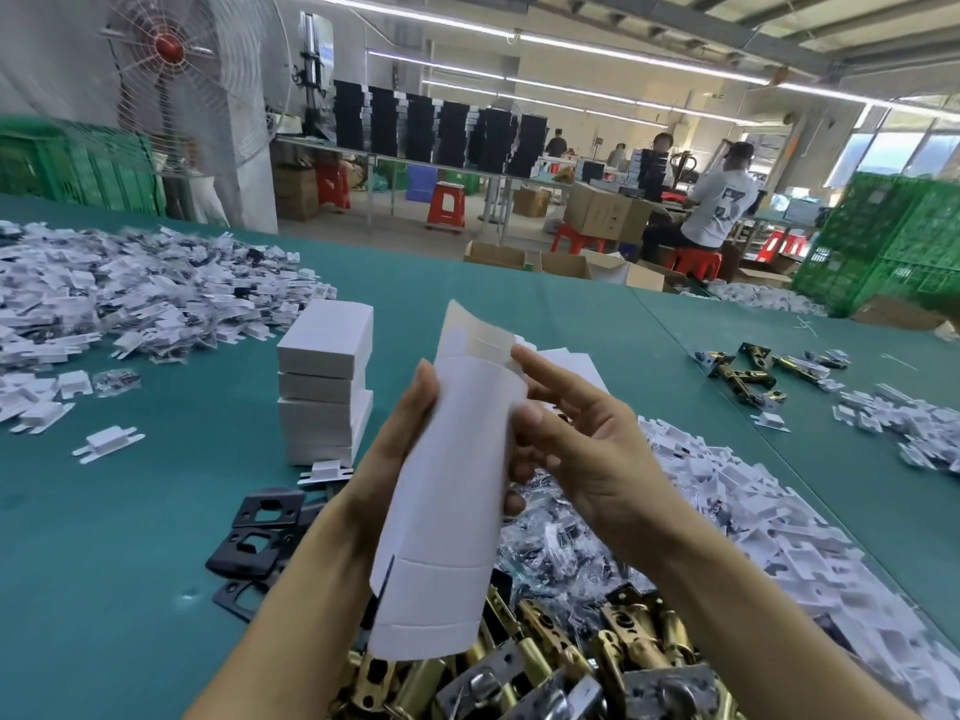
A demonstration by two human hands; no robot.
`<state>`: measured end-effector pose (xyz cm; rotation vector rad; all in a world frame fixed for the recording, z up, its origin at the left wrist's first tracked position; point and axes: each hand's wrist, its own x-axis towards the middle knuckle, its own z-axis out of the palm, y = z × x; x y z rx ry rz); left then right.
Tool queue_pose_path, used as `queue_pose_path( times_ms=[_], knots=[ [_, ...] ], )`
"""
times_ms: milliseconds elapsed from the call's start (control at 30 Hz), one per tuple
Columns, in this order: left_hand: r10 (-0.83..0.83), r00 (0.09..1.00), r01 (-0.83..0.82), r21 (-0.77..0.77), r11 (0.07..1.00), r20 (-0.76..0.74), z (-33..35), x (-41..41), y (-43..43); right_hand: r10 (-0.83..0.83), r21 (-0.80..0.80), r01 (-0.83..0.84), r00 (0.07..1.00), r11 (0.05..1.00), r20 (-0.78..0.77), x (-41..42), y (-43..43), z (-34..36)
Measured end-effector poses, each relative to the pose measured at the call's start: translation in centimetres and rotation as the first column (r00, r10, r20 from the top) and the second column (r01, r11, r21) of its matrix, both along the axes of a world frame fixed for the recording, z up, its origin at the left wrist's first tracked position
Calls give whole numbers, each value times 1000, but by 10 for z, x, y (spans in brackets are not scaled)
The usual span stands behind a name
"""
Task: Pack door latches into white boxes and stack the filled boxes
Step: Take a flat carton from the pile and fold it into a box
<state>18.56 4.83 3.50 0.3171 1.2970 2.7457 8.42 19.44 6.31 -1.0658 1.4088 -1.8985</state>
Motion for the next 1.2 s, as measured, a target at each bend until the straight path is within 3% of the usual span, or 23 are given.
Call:
queue_pose_path(
  times_ms=[100,333,400,467,500,567,633,667,867,1100,1200],
  knots=[
    [-64,998,63,62,996,6,-1,-6,0,48,30,-52,993,998,112,5,-5,-4],
    [-106,994,106,-12,994,25,-7,-11,-3,-10,102,6,999,995,42,6,5,-5],
    [-44,995,48,-39,998,84,-6,-10,-2,-40,84,37,998,996,41,5,7,-7],
    [169,976,-142,-182,973,139,-4,-9,-1,-103,57,100,994,993,42,2,10,-7],
    [310,943,-268,-276,923,120,-1,-10,1,-136,51,135,990,990,27,0,11,-6],
    [586,810,-532,-460,711,-32,3,-13,7,-208,54,211,977,976,-42,-2,13,-2],
    [688,680,-695,-522,494,-254,5,-18,14,-275,31,279,958,960,-85,-4,13,1],
    [672,664,-720,-524,456,-328,6,-19,18,-301,11,303,949,953,-96,-4,13,2],
    [595,638,-762,-512,397,-489,-3,-19,24,-364,6,375,902,927,-231,-4,17,2],
    [613,611,-791,-392,469,-501,-8,-23,23,-294,51,347,856,937,-425,-6,19,4],
    [604,591,-804,-336,490,-534,-10,-23,22,-260,32,298,878,954,-403,-7,17,7]
  ],
)
